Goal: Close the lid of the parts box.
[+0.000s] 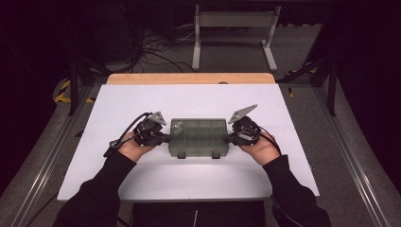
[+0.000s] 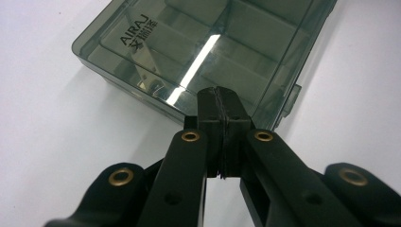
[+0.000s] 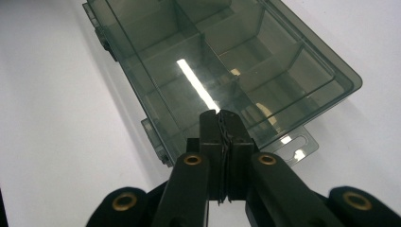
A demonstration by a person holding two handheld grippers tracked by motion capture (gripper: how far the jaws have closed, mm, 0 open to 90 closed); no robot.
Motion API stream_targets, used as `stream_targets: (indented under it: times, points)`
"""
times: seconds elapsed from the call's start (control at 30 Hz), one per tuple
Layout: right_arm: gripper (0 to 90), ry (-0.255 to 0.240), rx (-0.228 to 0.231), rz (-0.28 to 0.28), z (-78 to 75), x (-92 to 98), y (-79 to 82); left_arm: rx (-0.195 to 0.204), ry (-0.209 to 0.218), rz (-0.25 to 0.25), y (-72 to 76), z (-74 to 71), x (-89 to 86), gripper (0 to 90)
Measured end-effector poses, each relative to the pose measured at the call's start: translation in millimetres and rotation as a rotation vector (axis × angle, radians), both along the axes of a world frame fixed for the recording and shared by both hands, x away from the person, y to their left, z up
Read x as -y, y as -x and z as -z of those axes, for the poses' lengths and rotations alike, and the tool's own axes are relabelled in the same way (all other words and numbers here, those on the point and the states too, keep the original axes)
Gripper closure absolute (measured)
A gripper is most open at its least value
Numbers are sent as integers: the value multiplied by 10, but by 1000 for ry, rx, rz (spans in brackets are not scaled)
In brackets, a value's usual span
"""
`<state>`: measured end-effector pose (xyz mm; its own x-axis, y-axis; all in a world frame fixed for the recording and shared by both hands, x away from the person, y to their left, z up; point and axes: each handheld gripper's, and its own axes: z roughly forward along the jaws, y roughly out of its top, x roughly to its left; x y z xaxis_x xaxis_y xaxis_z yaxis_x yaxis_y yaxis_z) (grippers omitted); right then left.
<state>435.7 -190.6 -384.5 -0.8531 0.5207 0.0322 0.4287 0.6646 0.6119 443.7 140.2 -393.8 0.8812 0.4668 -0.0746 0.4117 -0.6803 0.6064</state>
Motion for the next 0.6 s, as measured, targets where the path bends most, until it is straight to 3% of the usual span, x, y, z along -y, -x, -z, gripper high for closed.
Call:
stream_targets:
  times: [0.47, 0.6]
  points:
    - [883, 17, -11, -11, 37, -26, -4, 3, -28, 15, -1, 8, 16, 894]
    - [883, 19, -10, -11, 39, -30, -3, -2, -18, 19, 0, 16, 22, 894]
